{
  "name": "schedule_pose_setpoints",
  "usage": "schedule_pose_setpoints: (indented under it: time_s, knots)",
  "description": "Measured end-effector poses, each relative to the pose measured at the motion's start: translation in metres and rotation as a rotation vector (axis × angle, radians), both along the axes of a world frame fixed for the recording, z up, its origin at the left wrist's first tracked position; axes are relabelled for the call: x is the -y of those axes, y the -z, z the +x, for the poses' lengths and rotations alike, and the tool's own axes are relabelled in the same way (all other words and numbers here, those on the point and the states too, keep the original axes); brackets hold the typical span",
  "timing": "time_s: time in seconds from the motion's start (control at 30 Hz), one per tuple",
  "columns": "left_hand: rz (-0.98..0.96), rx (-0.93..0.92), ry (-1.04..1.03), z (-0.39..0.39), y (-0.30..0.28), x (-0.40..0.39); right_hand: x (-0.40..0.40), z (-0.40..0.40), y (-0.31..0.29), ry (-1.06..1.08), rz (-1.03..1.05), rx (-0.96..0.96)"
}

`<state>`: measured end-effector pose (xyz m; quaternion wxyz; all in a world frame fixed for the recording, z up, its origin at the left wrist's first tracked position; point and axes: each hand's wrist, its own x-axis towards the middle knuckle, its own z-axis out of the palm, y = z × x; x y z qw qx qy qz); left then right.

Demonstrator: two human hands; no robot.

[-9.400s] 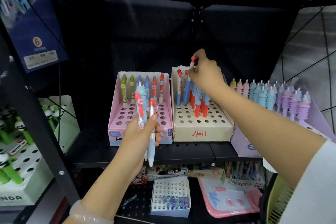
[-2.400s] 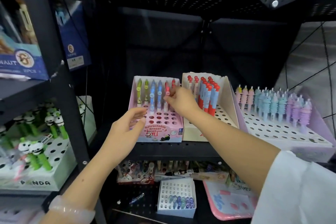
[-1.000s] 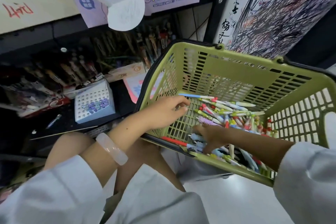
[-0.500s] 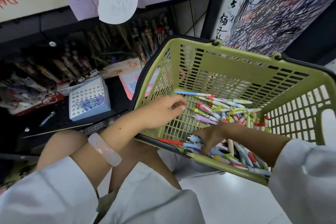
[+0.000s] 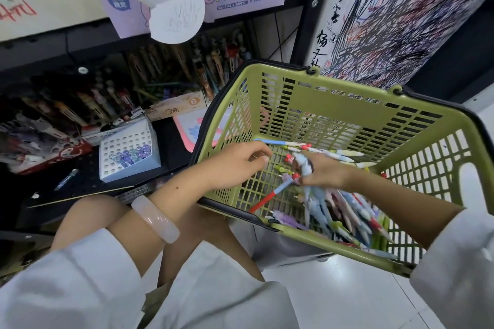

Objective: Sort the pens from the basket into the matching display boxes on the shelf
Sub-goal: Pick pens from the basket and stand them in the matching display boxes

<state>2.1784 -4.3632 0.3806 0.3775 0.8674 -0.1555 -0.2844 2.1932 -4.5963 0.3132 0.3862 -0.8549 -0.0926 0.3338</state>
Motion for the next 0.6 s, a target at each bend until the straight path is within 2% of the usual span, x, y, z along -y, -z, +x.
schedule_pose_setpoints:
  time_s: [0.17, 0.27, 0.37, 0.43, 0.53, 0.6]
  knots:
    - [-0.127, -0.077, -0.095, -0.001, -0.006, 0.008, -0.009, 0.023, -0.057, 0.296, 0.328, 0.027]
    - [-0.317, -0.251, -0.199, -0.005, -0.018, 0.018, -0.036, 0.029, -0.087, 0.354, 0.513, 0.046]
    - [-0.510, -0.320, -0.237, -0.008, -0.029, 0.025, -0.067, 0.029, -0.112, 0.366, 0.632, 0.079]
    - [-0.646, -0.357, -0.350, -0.008, -0.038, 0.022, -0.087, 0.029, -0.126, 0.384, 0.680, 0.135]
    - [-0.758, -0.316, -0.391, -0.010, -0.049, 0.009, -0.112, 0.025, -0.141, 0.435, 0.758, 0.179]
    - [-0.776, -0.237, -0.401, -0.013, -0.053, 0.000, -0.129, 0.023, -0.148, 0.416, 0.732, 0.240]
